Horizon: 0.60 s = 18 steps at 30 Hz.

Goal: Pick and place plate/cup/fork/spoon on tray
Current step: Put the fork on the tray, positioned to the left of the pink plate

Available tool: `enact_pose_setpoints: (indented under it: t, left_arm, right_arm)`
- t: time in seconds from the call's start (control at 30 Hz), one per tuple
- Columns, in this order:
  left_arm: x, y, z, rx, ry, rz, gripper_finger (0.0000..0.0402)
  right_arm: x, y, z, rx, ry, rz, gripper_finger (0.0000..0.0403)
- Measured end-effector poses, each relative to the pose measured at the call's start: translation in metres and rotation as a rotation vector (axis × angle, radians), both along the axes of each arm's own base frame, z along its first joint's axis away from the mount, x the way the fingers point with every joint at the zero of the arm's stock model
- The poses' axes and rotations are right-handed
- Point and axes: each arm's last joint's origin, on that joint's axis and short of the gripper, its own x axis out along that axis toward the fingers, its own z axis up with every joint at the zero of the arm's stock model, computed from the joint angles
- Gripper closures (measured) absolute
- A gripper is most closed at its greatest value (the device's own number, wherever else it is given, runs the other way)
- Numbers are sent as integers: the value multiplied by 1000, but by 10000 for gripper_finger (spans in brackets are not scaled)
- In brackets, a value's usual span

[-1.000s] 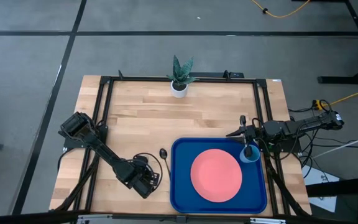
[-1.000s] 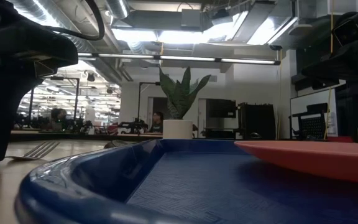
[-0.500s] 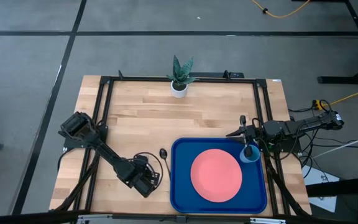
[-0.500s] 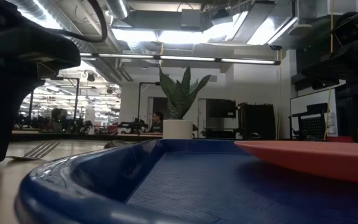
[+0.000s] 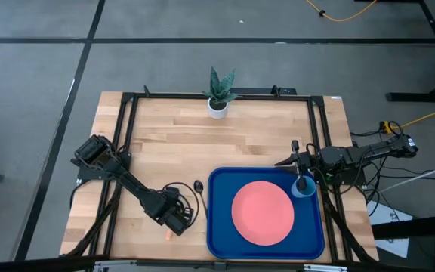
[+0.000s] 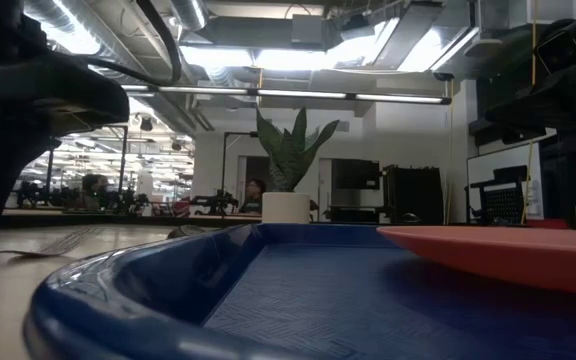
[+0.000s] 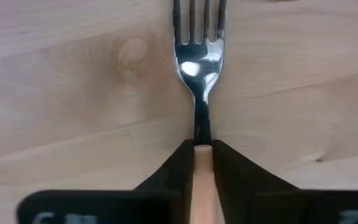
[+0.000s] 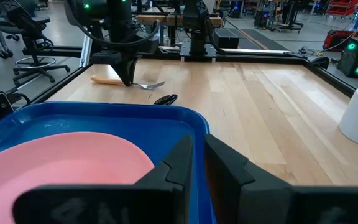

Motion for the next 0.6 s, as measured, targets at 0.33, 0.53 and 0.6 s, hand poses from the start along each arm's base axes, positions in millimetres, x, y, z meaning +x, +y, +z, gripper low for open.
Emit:
enact_pose_setpoints:
  t: [0.33,0.53,0.6]
  left_arm:
    - [12,18,4,-19,17,8,376]
    - [29,23,28,-17,5,8,376]
    - [34,22,42,-12,8,6,376]
  right_arm:
    - [0,0,0,0,0,0,358]
    - [0,0,0,0,0,0,358]
    - [0,0,0,0,0,0,358]
